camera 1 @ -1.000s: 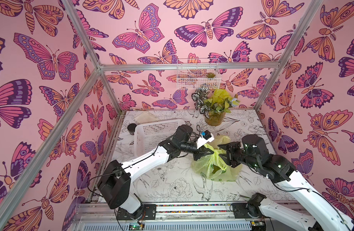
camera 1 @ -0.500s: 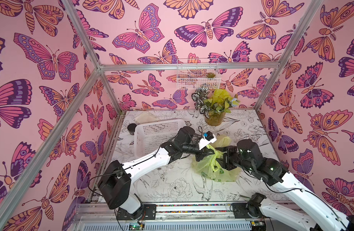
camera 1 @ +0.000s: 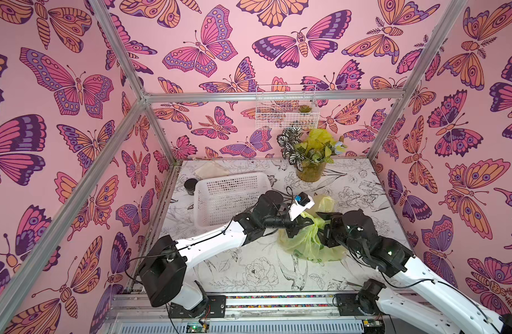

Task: Place the pineapple into a plastic bag & tie a knot
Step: Cross the plastic bag at the center of the board.

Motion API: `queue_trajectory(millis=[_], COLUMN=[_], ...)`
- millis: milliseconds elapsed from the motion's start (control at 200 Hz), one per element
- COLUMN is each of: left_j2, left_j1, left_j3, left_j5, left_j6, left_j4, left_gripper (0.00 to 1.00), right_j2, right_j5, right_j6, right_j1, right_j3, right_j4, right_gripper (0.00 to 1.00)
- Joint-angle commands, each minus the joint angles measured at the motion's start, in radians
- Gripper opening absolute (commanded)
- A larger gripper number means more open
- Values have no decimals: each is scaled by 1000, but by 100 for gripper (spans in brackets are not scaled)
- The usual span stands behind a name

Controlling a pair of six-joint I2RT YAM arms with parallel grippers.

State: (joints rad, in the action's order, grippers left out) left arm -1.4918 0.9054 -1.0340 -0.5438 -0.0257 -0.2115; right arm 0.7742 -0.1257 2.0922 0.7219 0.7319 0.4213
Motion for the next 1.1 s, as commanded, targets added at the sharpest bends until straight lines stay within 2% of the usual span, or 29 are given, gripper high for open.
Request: queue_trajectory(millis=[0, 175, 351, 411, 516, 606, 726, 791, 931, 1042, 1097], left_j2=[37, 43, 53, 70, 111, 165, 269, 300, 230, 95, 60], left_j1=[25, 57, 69, 69, 65, 38, -52, -100, -165, -173, -172], left_j3=[31, 48, 54, 63, 58, 45, 49, 61, 0, -48, -53], left_j5=[43, 88, 91, 90, 83, 63, -19, -22, -23, -93, -151], left_j6=[-71, -96, -93, -81, -25, 20, 35, 43, 96, 114, 118], left_j4=[-74, -97, -98, -96, -26, 93, 221, 263, 358, 376, 365], left_gripper=[0, 0, 0, 0, 13, 36, 55, 64, 69, 70, 76], right_j2=[6, 27, 11, -6, -33, -53, -54, -35, 46, 132, 177], right_j5=[-79, -80, -66, -60, -46, -16, 34, 76, 208, 310, 372], right_j6=[174, 180, 172, 162, 121, 80, 2, -60, -251, -431, -521], right_j1=[4, 4, 3, 1, -20, -54, -99, -129, -216, -281, -312], right_j3=[-14, -25, -33, -44, -43, -43, -20, 3, 88, 166, 209], right_j4=[-46, -85, -25, 5, 71, 117, 168, 183, 229, 260, 272], right_gripper=[56, 51, 19, 11, 5, 4, 2, 2, 2, 1, 0])
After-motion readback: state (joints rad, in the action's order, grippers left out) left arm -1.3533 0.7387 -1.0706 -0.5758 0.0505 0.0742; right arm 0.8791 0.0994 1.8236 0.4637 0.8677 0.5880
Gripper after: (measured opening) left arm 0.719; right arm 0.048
